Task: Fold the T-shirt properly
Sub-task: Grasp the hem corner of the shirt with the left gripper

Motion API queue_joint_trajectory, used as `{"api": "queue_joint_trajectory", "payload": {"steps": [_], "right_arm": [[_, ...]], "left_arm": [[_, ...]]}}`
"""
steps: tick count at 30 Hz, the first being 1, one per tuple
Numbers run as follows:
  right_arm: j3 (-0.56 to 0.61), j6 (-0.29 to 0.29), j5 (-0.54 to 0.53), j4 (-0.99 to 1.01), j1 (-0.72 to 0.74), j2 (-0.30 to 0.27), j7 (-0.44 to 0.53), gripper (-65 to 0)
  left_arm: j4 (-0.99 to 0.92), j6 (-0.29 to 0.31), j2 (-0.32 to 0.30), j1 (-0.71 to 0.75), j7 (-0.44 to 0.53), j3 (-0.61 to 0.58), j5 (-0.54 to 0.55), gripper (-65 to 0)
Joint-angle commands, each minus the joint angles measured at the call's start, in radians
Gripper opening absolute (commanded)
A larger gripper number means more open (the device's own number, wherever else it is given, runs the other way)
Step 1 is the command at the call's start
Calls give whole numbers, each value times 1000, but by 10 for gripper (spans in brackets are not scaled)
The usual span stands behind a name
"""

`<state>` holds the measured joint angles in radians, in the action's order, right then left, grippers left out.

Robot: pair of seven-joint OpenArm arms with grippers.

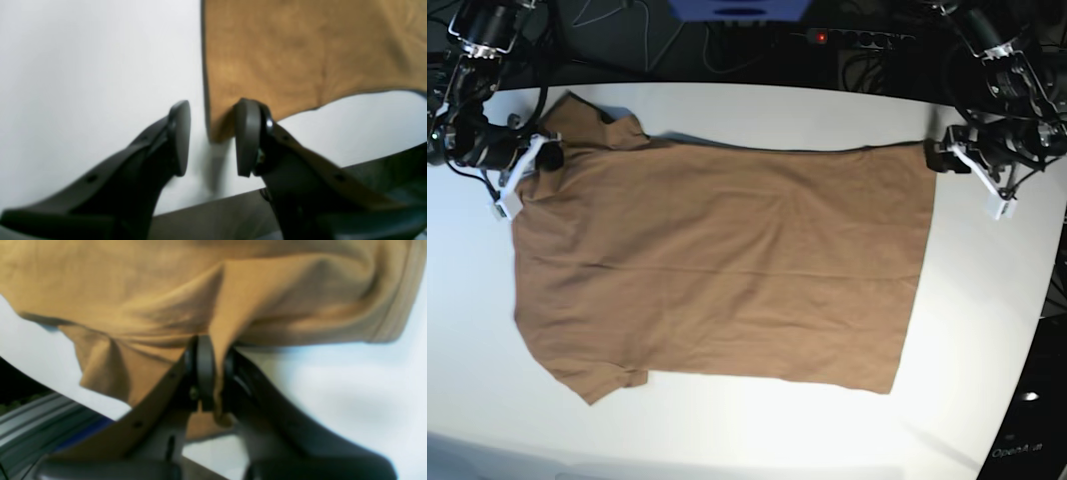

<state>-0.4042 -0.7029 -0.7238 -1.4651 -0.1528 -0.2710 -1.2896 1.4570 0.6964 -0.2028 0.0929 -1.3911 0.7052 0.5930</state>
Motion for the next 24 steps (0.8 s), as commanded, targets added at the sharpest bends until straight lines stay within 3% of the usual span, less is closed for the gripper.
{"api": "queue_joint_trajectory", "payload": {"steps": [1, 24], "right_arm": [[3, 5, 45, 2, -8, -6, -40, -649], [3, 5, 45, 2, -8, -4, -40, -649]], "left_arm": [[-2, 2, -13, -8, -5, 1, -6, -429], [-149, 2, -4, -5, 0, 0, -6, -429]]}}
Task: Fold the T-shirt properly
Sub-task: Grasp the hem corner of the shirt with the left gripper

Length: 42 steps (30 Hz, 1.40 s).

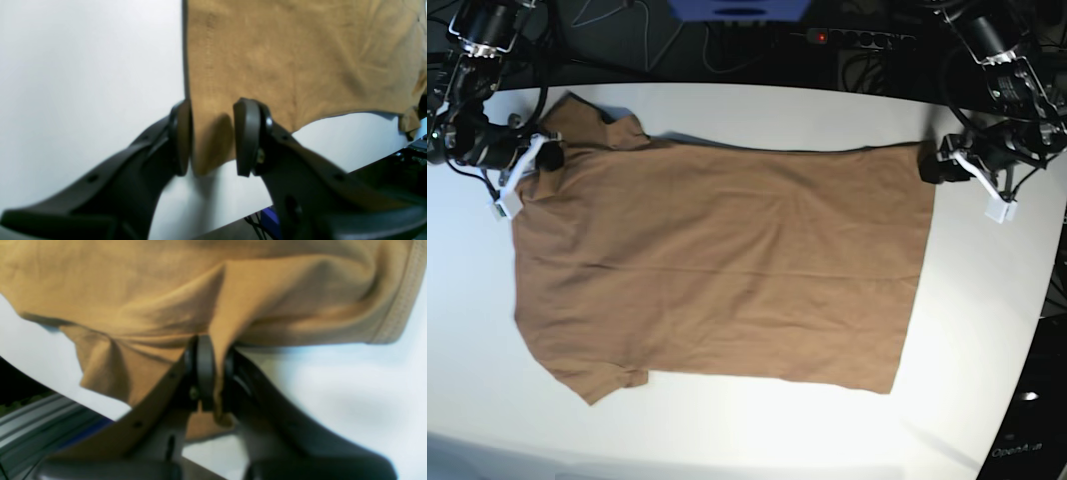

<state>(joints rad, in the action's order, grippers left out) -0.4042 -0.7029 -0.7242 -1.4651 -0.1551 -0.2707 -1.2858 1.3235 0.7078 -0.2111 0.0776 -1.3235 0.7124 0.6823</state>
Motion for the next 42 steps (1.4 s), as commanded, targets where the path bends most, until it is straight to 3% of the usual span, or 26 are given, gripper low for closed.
{"api": "queue_joint_trajectory", "payload": {"steps": [1, 8, 15, 17, 20, 22, 30, 38, 42], "right_arm": [[3, 5, 45, 2, -5, -5, -44, -649], [3, 5, 45, 2, -4, 4, -44, -649], [3, 5, 45, 2, -4, 9, -44, -649], [3, 5, 45, 2, -4, 9, -44, -649], [3, 5, 45, 2, -4, 9, -44, -649], [3, 5, 45, 2, -4, 9, -44, -649], [4, 5, 45, -3, -4, 1, -19, -649], [6, 5, 47, -4, 4, -32, 19, -649], [61, 5, 47, -4, 9, -69, 73, -649]], "left_arm": [[-15, -10, 6, 12, -69, -12, -95, -429], [-15, -10, 6, 27, -67, -127, -95, -429], [-15, -10, -1, 35, -70, -147, -95, -431], [-15, -10, -4, 46, -70, -145, -95, -480], [-15, -10, -6, 46, -73, -145, -97, -650], [-15, -10, -6, 44, -73, -147, -97, -618], [-15, -10, -6, 37, -73, -145, -97, -619], [-5, -10, -6, 35, -67, -144, -95, -619], [-14, -10, -6, 14, -67, -144, -95, -619]]}}
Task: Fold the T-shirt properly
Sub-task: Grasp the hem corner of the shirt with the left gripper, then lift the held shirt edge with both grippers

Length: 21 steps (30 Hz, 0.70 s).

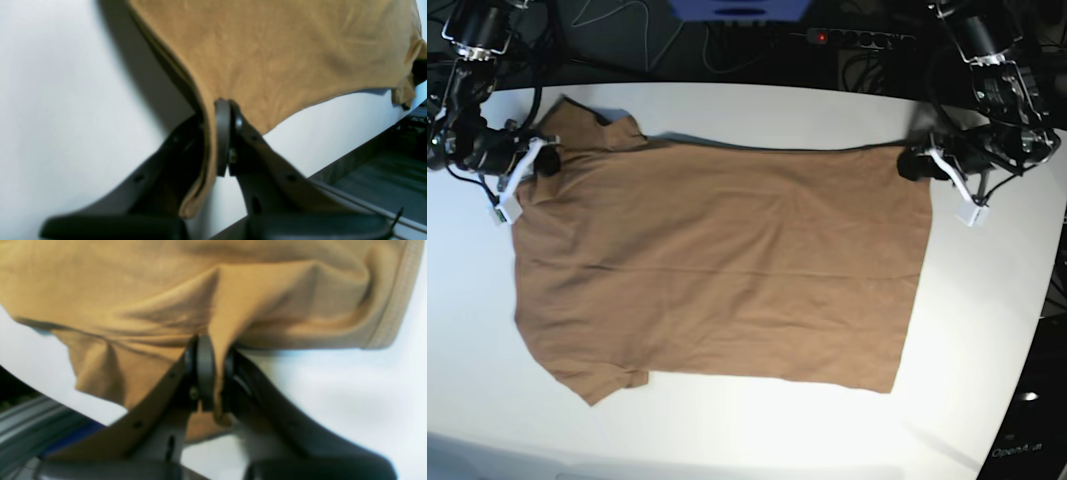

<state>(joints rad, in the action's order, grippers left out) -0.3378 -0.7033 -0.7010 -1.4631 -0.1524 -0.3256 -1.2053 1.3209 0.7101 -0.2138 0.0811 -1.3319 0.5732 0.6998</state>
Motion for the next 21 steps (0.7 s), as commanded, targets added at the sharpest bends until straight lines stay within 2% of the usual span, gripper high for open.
{"api": "queue_joint_trajectory", "payload": {"steps": [1, 9, 20, 21], "right_arm": [[16, 5, 24, -6, 1, -23, 18, -649], [173, 5, 24, -3, -32, -88, 200, -649], [277, 5, 25, -1, -29, -116, 265, -649], [280, 35, 27, 0, -29, -117, 275, -649]], "left_arm": [[-11, -12, -3, 10, -59, -5, -113, -619], [-10, -12, -23, 9, -57, -5, -113, -621], [-4, -12, -25, 9, -57, -5, -113, -621], [-4, -12, -25, 9, -57, -5, -113, -621]]}}
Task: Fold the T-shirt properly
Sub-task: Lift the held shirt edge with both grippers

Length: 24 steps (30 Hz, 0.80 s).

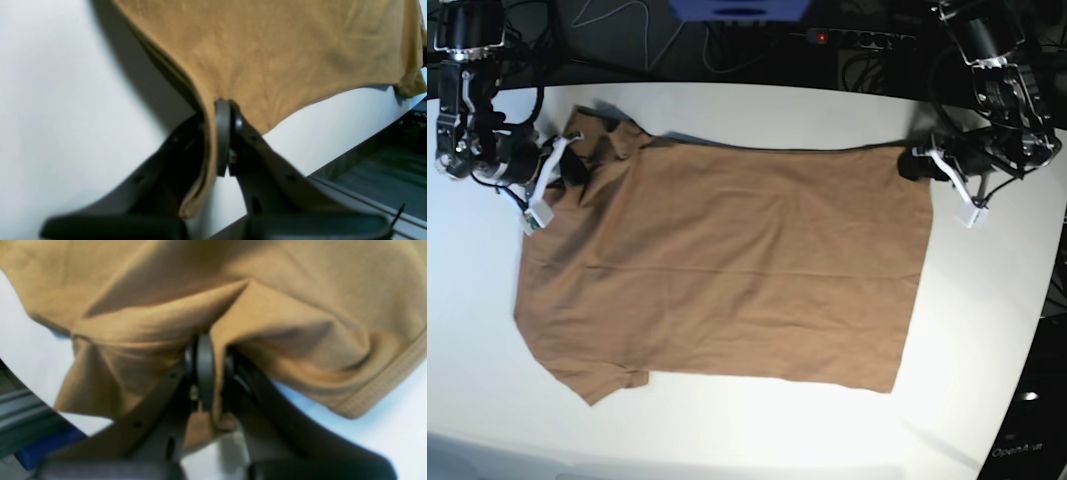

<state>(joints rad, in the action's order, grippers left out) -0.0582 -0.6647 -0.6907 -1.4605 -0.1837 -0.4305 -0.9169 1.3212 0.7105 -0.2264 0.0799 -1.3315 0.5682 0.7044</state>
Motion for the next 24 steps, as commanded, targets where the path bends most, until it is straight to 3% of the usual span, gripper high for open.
{"api": "queue_joint_trajectory", "payload": {"steps": [1, 3, 9, 14, 24], "right_arm": [[2, 39, 27, -3, 2, -12, -6, -649], [4, 113, 84, -1, 3, -8, 9, -649], [-6, 217, 334, -1, 6, 69, 49, -649], [-6, 222, 480, -1, 0, 127, 60, -649], [-6, 222, 490, -7, -52, 137, 61, -649]], "left_arm": [[-2, -12, -12, 10, -58, 0, -118, -621], [-2, -12, -12, 10, -58, 0, -118, -621], [-7, -12, -40, 10, -58, 0, -119, -621], [-10, -12, -75, 10, -56, 2, -118, -621], [-12, -12, -74, -7, -56, 2, -118, -622]]}}
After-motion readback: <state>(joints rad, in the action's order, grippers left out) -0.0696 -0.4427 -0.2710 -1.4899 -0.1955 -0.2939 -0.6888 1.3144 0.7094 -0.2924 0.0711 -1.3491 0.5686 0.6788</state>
